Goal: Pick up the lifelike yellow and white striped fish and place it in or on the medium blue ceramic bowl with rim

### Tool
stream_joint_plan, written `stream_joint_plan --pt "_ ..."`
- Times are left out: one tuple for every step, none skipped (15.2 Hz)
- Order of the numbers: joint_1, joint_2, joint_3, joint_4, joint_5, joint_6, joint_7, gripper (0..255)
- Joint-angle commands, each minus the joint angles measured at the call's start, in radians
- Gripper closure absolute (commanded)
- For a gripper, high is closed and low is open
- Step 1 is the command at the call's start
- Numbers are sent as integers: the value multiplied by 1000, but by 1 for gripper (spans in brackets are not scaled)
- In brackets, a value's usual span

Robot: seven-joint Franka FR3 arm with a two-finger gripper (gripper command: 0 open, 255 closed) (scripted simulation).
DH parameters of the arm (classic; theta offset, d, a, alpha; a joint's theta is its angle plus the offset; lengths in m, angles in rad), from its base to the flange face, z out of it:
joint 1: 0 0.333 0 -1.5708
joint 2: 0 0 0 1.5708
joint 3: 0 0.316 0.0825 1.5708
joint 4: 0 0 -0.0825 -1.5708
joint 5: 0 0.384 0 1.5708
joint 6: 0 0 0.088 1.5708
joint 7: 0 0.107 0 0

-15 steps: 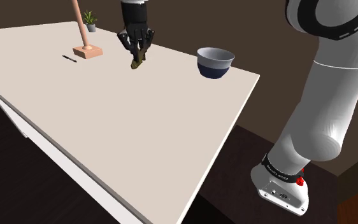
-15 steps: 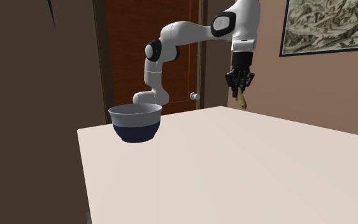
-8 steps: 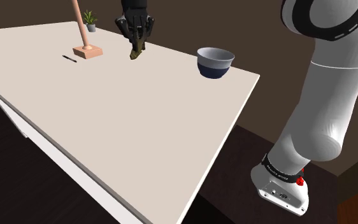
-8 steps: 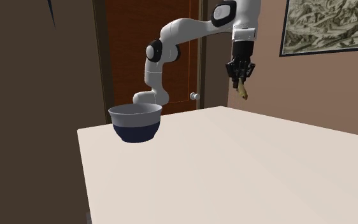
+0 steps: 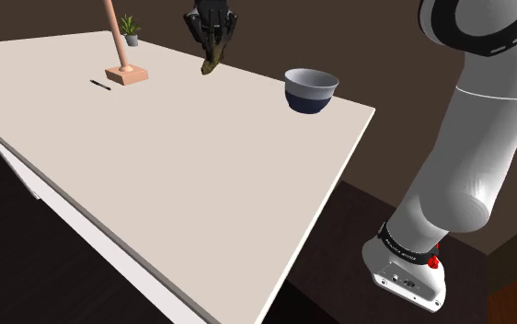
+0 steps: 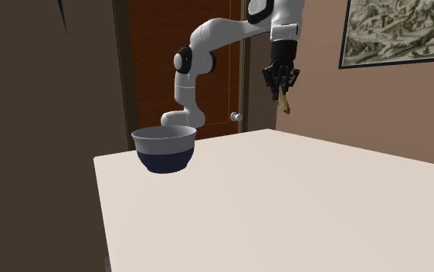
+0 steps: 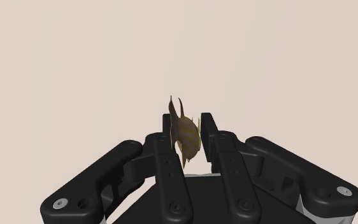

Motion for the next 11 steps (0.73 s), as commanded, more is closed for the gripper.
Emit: stream_joint_plan --pt "-31 -52 -17 -69 12 18 -45 255" --pt "-46 -73 -27 -96 16 24 -69 255" --pt "-61 -93 -37 -121 20 29 -93 255" --pt "-75 -112 -47 -145 23 34 -117 255" --pt "-88 -130 -58 -166 26 38 -141 255" --pt "-101 -146 -69 -186 28 41 -165 255" --pt "-114 -161 -81 -204 29 44 -189 255" --pt "-126 -175 -93 -220 30 47 -213 255" --pt "-138 -188 -105 -235 31 49 -237 255" --pt "-150 -200 -117 -248 31 51 -261 255" --pt "-162 -210 -129 -261 31 52 -286 255"
